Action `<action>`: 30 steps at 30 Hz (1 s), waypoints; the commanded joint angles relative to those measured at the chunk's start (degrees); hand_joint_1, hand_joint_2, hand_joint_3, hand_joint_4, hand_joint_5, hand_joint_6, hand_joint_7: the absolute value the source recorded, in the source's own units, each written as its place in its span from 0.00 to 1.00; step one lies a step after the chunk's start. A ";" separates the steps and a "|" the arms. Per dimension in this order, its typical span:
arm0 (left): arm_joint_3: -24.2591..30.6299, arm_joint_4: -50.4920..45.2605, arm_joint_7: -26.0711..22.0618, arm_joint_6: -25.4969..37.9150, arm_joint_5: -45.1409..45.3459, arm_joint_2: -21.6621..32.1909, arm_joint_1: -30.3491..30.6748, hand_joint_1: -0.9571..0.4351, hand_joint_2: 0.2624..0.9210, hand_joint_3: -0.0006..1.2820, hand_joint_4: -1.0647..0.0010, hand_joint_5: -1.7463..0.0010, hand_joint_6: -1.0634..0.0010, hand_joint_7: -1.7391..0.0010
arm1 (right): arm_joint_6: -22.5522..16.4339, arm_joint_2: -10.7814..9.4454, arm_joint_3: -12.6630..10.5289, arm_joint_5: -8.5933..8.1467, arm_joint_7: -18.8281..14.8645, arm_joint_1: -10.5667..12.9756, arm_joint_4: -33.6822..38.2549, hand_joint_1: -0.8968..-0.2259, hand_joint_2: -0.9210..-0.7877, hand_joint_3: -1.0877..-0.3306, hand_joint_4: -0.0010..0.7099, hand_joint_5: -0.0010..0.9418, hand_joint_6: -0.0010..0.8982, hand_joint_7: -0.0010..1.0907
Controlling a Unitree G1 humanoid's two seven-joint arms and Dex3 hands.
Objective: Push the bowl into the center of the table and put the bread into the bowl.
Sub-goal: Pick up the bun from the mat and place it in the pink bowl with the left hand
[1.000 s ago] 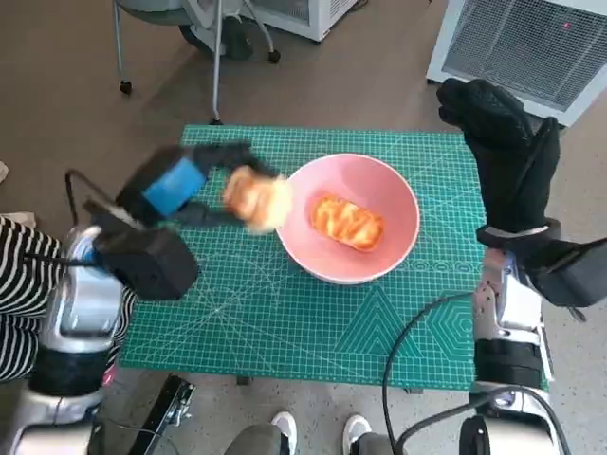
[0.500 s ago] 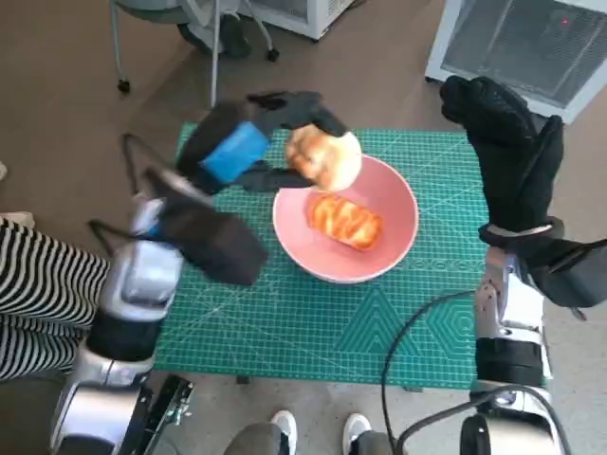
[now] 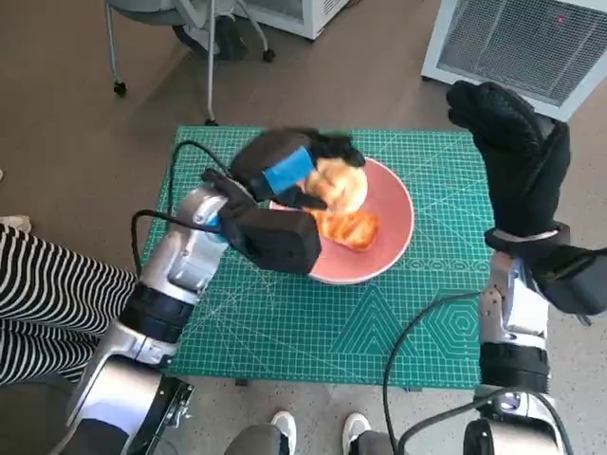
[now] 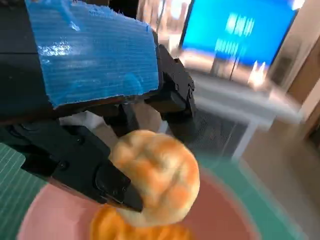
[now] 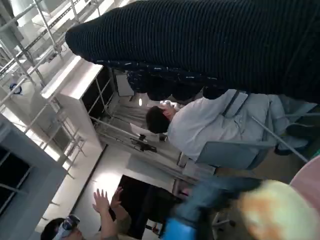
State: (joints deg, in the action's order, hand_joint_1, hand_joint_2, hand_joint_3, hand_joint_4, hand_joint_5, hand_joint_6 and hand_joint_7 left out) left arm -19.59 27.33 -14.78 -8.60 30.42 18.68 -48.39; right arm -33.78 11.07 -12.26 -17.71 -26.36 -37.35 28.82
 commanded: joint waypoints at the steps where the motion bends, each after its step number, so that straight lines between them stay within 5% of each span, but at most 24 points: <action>1: 0.51 -0.71 -4.23 0.77 -2.13 0.64 -1.51 0.41 0.94 0.01 0.76 0.99 0.65 0.98 | 0.37 0.62 -0.13 0.85 0.94 1.67 -0.63 0.30 0.00 0.54 0.24 0.00 0.06 0.46; 8: 4.96 0.03 -10.06 -1.47 -11.96 -0.13 -0.56 0.32 0.96 0.01 0.96 1.00 0.86 1.00 | 0.69 0.91 0.05 1.68 2.23 1.71 -1.67 0.31 0.00 0.53 0.24 0.00 0.05 0.46; 12: 8.03 -0.35 -11.95 -2.48 -17.81 -0.77 0.42 0.30 0.98 0.01 0.99 1.00 0.94 1.00 | 0.93 1.12 0.28 2.05 2.77 1.87 -2.61 0.30 0.00 0.53 0.24 0.00 0.06 0.46; 19: 13.17 -0.08 -12.82 -5.63 -26.55 -2.52 1.68 0.25 1.00 0.08 1.00 1.00 0.98 1.00 | 1.00 1.66 0.14 2.37 2.75 2.19 -3.89 0.30 0.00 0.53 0.23 0.00 0.04 0.45; 23: 15.82 1.42 -8.61 -11.28 -28.46 -4.63 2.34 0.23 1.00 0.14 1.00 1.00 0.98 1.00 | 0.88 2.03 0.02 2.43 2.76 1.89 -3.93 0.29 0.00 0.52 0.23 0.00 0.04 0.45; 27: 18.74 3.20 -5.36 -17.75 -31.75 -8.23 2.47 0.22 1.00 0.25 1.00 1.00 0.97 0.99 | 0.37 1.88 0.47 3.75 3.88 1.66 -3.82 0.27 0.00 0.52 0.22 0.00 0.04 0.45; 30: 20.83 3.44 -7.25 -19.78 -37.49 -11.11 2.53 0.22 1.00 0.31 1.00 1.00 0.96 0.99 | -0.05 1.50 1.05 5.11 5.17 1.45 -3.45 0.27 0.00 0.51 0.22 0.00 0.03 0.45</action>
State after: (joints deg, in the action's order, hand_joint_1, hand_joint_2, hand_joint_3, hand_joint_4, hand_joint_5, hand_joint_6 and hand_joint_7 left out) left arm -0.80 30.35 -21.14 -25.55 -2.11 10.45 -46.39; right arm -33.85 13.03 -12.01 -14.70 -22.48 -36.83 24.78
